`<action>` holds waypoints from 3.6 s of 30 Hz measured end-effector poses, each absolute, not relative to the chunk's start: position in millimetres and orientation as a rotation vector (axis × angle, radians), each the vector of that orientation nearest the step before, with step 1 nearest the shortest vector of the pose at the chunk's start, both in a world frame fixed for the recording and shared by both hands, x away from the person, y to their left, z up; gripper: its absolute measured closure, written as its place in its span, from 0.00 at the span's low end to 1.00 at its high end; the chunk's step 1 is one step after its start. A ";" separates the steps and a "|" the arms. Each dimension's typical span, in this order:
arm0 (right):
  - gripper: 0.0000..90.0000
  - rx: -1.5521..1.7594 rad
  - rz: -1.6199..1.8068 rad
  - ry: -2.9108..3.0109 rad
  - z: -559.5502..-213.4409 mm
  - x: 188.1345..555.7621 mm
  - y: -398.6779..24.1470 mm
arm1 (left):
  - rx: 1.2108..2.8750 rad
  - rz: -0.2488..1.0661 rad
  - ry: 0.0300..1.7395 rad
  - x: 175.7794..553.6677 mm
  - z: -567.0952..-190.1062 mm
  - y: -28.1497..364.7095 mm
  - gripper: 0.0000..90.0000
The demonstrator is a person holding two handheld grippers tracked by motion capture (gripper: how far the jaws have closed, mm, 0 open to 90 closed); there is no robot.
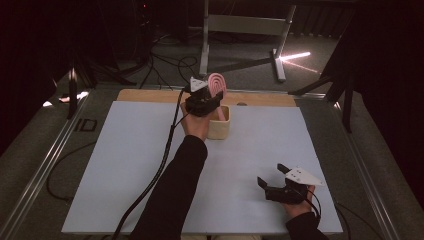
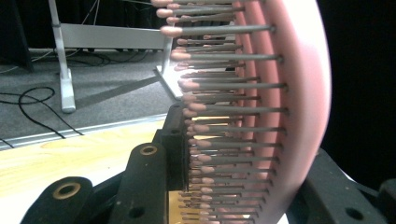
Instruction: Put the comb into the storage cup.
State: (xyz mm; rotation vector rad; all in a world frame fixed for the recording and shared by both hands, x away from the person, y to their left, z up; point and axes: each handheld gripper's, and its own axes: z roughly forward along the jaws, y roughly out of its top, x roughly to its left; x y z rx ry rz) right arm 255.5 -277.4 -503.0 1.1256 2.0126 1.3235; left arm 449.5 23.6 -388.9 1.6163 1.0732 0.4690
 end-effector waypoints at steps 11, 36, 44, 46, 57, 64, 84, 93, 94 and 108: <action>0.10 1.125 1.323 2.013 -502.9 255.5 -277.5 | 1.625 0.469 1.080 448.0 -395.8 20.3 0.71; 0.10 1.125 1.323 2.013 -503.0 255.4 -277.1 | 1.652 0.456 1.082 446.7 -406.4 16.7 0.70; 0.10 1.123 1.324 2.015 -503.1 255.5 -277.0 | 1.637 0.438 1.103 447.2 -412.7 20.6 0.70; 0.10 1.125 1.324 2.014 -503.2 255.6 -276.9 | 1.642 0.440 1.101 447.3 -413.0 20.1 0.70; 0.10 1.125 1.324 2.015 -503.3 255.6 -276.8 | 1.658 0.432 1.107 448.4 -417.8 16.7 0.70; 0.10 1.124 1.324 2.016 -503.6 255.8 -276.7 | 1.669 0.431 1.105 448.5 -420.9 14.8 0.70; 0.10 1.118 1.320 2.019 -504.0 256.1 -275.8 | 1.663 0.408 1.119 449.9 -427.0 19.0 0.69; 0.10 1.120 1.317 2.018 -503.9 256.2 -276.2 | 1.707 0.437 1.098 449.9 -424.5 18.6 0.69; 0.10 1.121 1.317 2.019 -503.9 256.2 -276.2 | 1.712 0.441 1.096 449.9 -424.3 18.8 0.69; 0.10 1.122 1.320 2.017 -504.5 256.9 -276.9 | 1.749 0.469 1.116 452.9 -425.1 24.9 0.64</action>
